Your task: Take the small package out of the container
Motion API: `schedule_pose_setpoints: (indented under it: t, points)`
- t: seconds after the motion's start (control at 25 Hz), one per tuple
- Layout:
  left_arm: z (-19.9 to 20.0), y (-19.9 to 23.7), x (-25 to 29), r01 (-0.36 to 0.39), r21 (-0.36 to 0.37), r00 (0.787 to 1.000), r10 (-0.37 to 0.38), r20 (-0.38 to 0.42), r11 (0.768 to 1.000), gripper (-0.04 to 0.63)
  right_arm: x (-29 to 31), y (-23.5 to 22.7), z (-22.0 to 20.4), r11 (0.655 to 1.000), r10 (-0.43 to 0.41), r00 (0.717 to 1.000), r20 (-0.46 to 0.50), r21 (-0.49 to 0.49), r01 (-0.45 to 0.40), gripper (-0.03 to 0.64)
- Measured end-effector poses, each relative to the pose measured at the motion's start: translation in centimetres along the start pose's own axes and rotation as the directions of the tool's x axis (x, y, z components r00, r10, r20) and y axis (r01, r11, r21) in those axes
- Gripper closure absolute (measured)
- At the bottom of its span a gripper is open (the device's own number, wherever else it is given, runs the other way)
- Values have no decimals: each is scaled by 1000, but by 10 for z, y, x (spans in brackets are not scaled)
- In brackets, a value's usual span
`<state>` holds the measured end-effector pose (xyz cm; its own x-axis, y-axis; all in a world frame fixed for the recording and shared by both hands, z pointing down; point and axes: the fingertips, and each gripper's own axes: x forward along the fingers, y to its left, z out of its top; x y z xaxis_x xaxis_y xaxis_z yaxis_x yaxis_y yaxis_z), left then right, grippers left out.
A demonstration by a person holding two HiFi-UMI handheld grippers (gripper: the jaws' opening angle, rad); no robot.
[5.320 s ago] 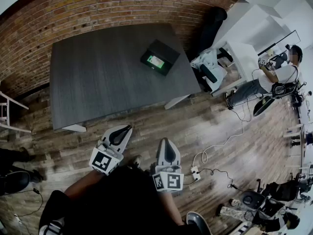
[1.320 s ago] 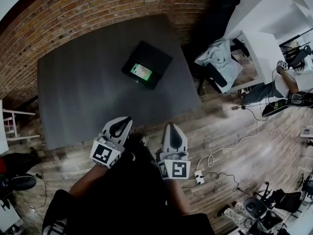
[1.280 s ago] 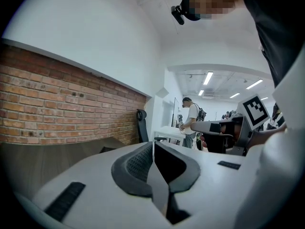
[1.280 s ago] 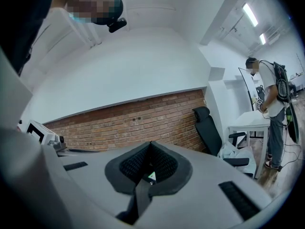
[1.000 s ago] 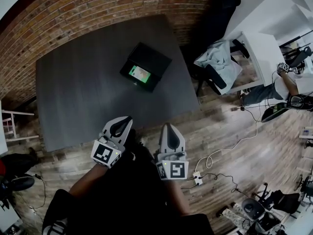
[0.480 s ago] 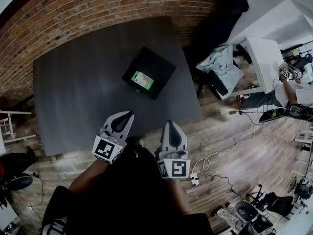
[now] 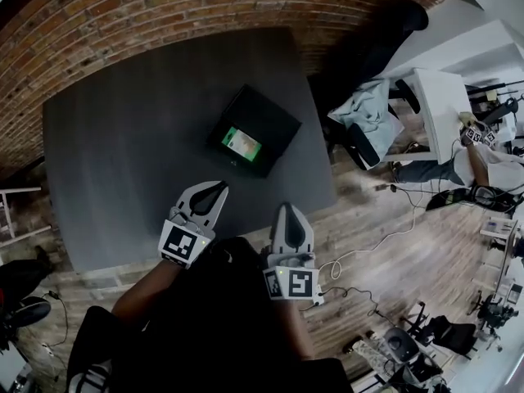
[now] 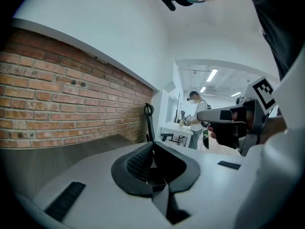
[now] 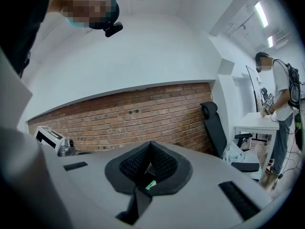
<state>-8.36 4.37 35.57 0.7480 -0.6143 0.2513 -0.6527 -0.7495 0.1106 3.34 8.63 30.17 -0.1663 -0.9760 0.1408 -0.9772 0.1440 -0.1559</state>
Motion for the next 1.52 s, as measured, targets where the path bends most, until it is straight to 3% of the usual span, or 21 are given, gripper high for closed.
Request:
schedule_pose_setpoints:
  t: [0.28, 0.64, 0.88, 1.04, 1.32, 1.36, 1.44, 1.52]
  points:
    - [-20, 17, 30, 13, -13, 998, -14, -55, 1000, 552, 26, -3, -11, 1000, 7, 999, -40, 20, -6, 592]
    - [-52, 26, 79, -72, -29, 987, 67, -145, 997, 552, 62, -34, -39, 993, 95, 991, -95, 77, -88, 592]
    - [-69, 34, 108, -114, 1, 975, 112, -193, 993, 552, 84, -57, -51, 988, 133, 983, -125, 97, -122, 592]
    - [-90, 41, 127, -109, 23, 957, 111, -267, 994, 552, 98, -68, -64, 986, 149, 977, -153, 103, -135, 592]
    - [-128, 42, 150, -52, -21, 915, 39, -402, 998, 549, 114, -78, -82, 981, 162, 968, -192, 140, -136, 592]
    - [-133, 41, 153, -41, -32, 908, 24, -418, 999, 539, 115, -79, -84, 980, 163, 967, -196, 143, -136, 592]
    - [-143, 38, 157, -22, -47, 889, -2, -457, 999, 393, 119, -81, -88, 980, 163, 966, -203, 149, -134, 592]
    - [-154, 38, 158, -16, -53, 870, -12, -493, 998, 358, 121, -83, -91, 979, 161, 965, -209, 156, -130, 592]
